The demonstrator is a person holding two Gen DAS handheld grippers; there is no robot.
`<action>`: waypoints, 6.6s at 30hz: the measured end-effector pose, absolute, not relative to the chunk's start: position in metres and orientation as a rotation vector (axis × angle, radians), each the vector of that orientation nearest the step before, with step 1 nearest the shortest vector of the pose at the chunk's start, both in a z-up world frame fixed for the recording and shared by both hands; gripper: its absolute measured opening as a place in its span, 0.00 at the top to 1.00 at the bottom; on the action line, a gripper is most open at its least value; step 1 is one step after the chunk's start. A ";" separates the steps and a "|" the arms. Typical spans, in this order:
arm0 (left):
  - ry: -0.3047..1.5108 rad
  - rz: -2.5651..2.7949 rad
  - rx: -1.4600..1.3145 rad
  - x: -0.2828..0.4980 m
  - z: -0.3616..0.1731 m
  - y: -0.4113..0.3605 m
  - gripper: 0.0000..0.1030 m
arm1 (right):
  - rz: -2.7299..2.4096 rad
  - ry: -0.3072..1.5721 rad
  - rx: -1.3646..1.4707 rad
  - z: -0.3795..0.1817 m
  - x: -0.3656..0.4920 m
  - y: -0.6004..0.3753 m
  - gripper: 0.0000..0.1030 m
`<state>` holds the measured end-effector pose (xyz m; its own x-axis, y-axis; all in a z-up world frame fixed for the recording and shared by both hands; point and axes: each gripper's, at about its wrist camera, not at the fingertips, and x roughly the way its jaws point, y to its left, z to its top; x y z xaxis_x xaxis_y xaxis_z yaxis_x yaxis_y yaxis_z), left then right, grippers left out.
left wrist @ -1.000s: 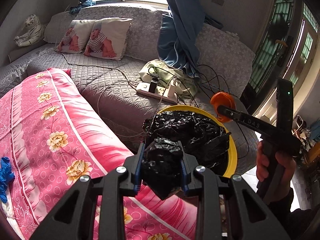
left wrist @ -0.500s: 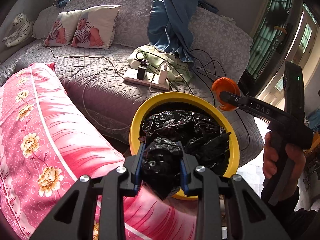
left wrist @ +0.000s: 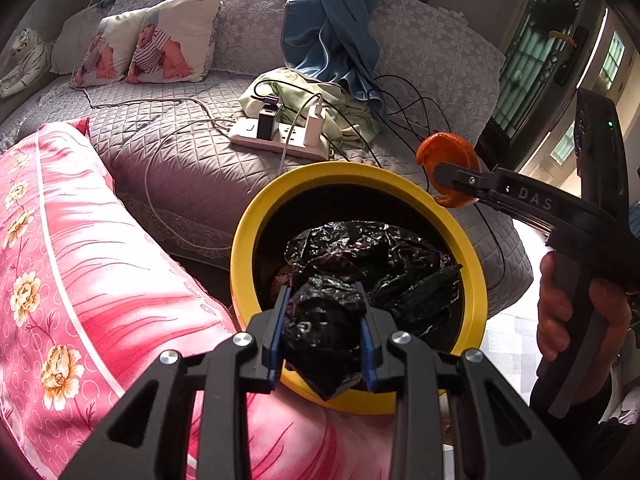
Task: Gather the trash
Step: 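Open the left tool over the bin dropping the bag while the right tool drops the orange, then move both open tools from the bin back to the bed, then grasp the white tissue with the left tool while the right tool grasps the blue glove, then carry the white tissue in the left tool while the right tool carries the blue glove to the bin, then open the left tool over the bin dropping the tissue while the right tool drops the glove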
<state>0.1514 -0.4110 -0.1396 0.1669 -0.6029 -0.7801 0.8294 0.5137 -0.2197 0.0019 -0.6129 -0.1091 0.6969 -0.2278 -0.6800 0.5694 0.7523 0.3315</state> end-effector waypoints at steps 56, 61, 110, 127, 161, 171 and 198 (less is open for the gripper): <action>0.846 -0.401 -0.056 0.185 -0.096 -0.029 0.20 | 0.193 0.815 0.210 -0.071 0.160 -0.342 0.40; 0.864 -0.382 -0.092 0.177 -0.108 -0.007 0.20 | 0.318 0.864 0.119 -0.076 0.190 -0.277 0.40; 0.947 -0.387 -0.081 0.201 -0.143 -0.021 0.75 | 0.417 0.925 -0.108 -0.105 0.283 -0.159 0.91; 0.749 -0.427 -0.061 0.157 -0.070 -0.036 0.75 | 0.354 0.833 0.055 -0.055 0.211 -0.253 0.91; 0.608 -0.844 0.182 0.106 -0.014 -0.230 0.74 | -0.151 0.645 0.365 -0.048 0.049 -0.506 0.91; 0.664 -1.009 0.266 0.111 -0.044 -0.331 0.74 | -0.333 0.635 0.496 -0.067 0.008 -0.584 0.91; 0.926 -1.093 0.152 0.173 -0.114 -0.419 0.45 | -0.465 0.717 0.654 -0.117 -0.001 -0.645 0.72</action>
